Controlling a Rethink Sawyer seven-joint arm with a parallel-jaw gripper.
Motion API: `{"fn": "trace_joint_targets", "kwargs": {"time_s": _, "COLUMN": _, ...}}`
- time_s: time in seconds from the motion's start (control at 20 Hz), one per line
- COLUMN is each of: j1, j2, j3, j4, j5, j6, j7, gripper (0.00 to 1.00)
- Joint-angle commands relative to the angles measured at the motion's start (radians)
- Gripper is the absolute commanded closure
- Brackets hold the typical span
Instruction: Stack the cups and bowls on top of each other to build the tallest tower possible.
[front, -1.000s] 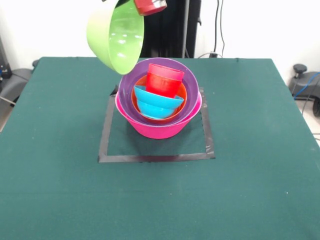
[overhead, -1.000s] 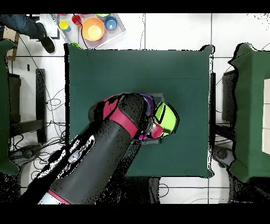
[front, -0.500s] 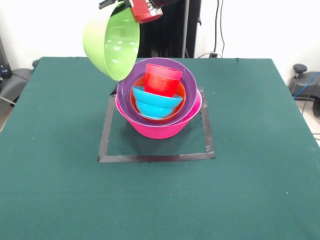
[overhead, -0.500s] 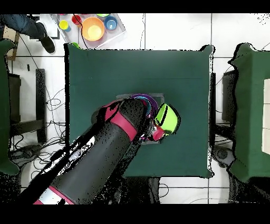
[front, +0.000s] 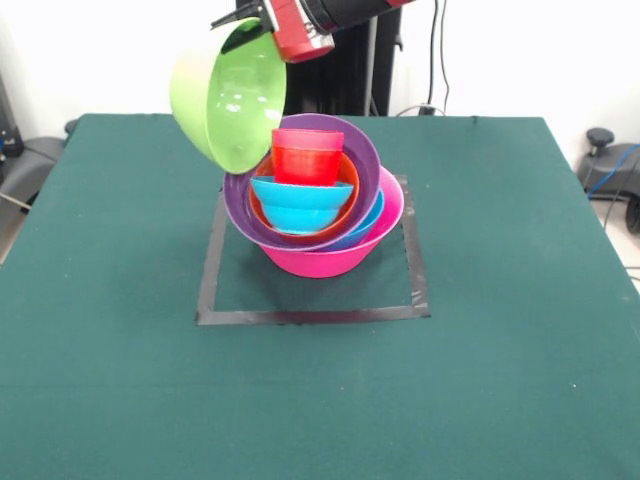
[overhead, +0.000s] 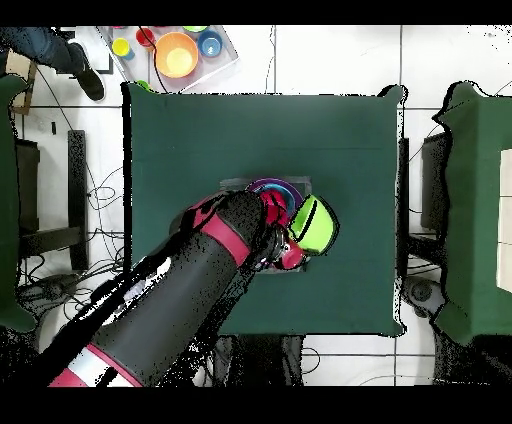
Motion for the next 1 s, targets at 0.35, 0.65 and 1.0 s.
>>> {"fn": "trace_joint_targets", "kwargs": {"time_s": 0.35, "j1": 0.016, "j2": 0.075, "j3": 0.080, "j4": -0.019, "j5": 0.102, "j6": 0.026, "j7": 0.258, "gripper": 1.00}}
{"fn": "trace_joint_targets", "kwargs": {"time_s": 0.65, "j1": 0.022, "j2": 0.096, "j3": 0.068, "j4": -0.057, "j5": 0.141, "j6": 0.094, "j7": 0.259, "gripper": 1.00}}
{"fn": "trace_joint_targets", "kwargs": {"time_s": 1.0, "j1": 0.020, "j2": 0.112, "j3": 0.057, "j4": -0.095, "j5": 0.189, "j6": 0.158, "j7": 0.246, "gripper": 1.00}}
